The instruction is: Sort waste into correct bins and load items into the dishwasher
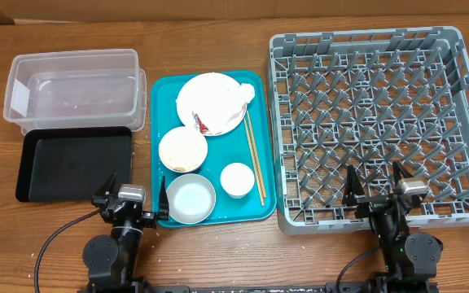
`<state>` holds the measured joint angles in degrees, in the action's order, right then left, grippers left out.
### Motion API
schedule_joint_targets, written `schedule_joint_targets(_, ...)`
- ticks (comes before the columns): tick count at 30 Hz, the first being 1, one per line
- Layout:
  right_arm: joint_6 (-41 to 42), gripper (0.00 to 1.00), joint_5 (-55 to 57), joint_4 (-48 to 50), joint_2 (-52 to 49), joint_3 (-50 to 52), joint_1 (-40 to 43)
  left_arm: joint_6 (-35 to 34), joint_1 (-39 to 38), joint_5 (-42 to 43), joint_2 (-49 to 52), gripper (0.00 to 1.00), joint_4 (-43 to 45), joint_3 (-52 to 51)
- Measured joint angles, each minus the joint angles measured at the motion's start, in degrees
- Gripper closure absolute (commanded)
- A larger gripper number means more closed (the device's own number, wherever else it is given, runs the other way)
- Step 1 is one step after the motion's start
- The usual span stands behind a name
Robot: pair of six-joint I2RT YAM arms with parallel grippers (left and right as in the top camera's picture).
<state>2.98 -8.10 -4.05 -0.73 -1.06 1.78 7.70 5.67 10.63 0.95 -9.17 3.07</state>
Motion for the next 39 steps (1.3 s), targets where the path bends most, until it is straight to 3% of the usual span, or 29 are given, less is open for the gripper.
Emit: schedule_joint_targets(39, 0.0, 0.0, -1.18, 2.21, 0.0, 0.0, 0.0, 1.75, 0.0, -1.62, -0.09, 0.0, 0.22, 0.0)
